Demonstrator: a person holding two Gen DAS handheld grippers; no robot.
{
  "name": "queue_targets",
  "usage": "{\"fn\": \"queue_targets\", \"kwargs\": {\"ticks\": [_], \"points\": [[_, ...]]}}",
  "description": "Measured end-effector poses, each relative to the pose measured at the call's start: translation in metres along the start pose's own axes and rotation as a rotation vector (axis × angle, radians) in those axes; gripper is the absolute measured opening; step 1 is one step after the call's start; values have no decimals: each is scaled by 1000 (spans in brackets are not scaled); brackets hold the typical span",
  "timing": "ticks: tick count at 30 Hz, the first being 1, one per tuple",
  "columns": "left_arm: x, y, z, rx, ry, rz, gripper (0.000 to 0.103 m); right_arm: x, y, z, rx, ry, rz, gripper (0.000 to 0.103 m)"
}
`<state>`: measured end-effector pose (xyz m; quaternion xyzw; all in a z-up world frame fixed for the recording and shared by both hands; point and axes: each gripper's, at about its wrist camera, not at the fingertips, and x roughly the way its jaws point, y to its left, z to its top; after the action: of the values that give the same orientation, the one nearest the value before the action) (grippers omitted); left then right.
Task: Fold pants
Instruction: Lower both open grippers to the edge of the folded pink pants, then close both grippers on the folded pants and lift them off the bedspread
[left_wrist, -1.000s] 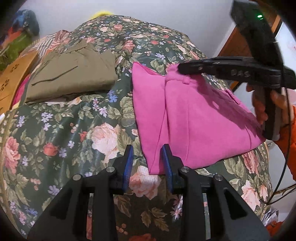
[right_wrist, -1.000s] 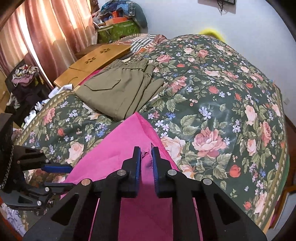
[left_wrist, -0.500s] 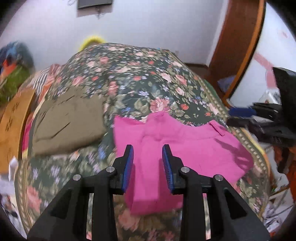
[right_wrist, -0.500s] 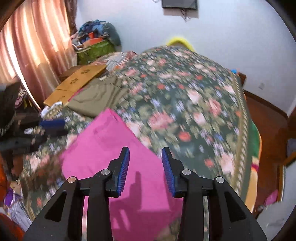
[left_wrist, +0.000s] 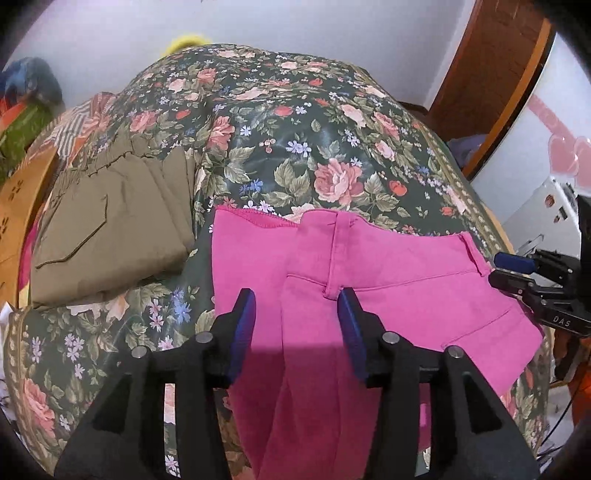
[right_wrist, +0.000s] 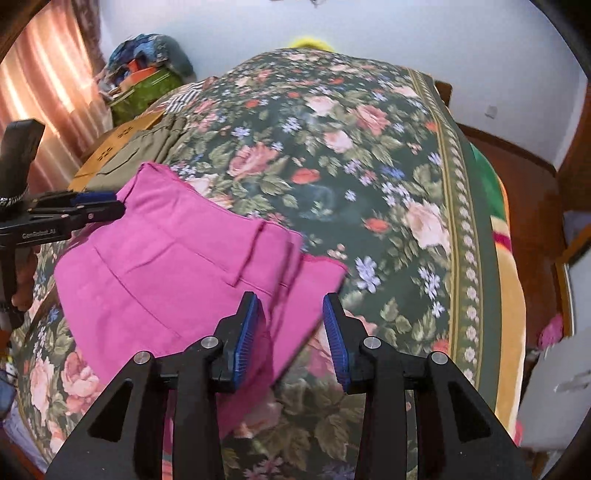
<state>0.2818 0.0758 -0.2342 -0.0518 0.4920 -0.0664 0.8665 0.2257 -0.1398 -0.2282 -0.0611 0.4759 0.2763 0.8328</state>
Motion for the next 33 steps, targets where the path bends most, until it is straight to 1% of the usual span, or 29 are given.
{"fn": "queue_targets", "kwargs": {"ticks": [2, 4, 6, 8, 9, 10, 11, 13, 15, 20, 23, 26, 33], "points": [[-7, 1, 1, -7, -15, -5, 50, -6, -1, -1, 11, -5, -18, 36], [-15, 3, 1, -4, -29, 2, 57, -16, -3, -1, 22, -18, -33, 37], [-24, 6, -1, 2, -39, 19, 72, -24, -5, -1, 39, -27, -22, 42], [-31, 9, -4, 2, -44, 23, 79, -33, -4, 0, 48, -47, -14, 45], [-33, 11, -6, 2, -40, 17, 83, -37, -2, 1, 48, -55, -12, 49], [-34, 12, -8, 2, -33, 8, 85, -40, 1, 1, 49, -65, -7, 54], [-33, 14, -10, 1, -22, -2, 86, -43, 5, 1, 50, -73, 1, 56], [-29, 17, -15, -4, 5, -21, 87, -43, 11, 1, 56, -75, 22, 64], [-23, 19, -18, -11, 28, -35, 88, -39, 17, 0, 66, -66, 45, 67], [-9, 24, -21, -57, 62, -105, 88, -15, 19, -7, 105, 1, 70, 67], [-2, 23, -22, -51, 74, -127, 88, -7, 10, -12, 152, 11, 105, 70], [4, 24, -20, -64, 86, -157, 88, -3, 5, -14, 171, 19, 99, 71], [14, 26, -16, -74, 84, -173, 88, 9, -10, -22, 229, 33, 154, 77]]}}
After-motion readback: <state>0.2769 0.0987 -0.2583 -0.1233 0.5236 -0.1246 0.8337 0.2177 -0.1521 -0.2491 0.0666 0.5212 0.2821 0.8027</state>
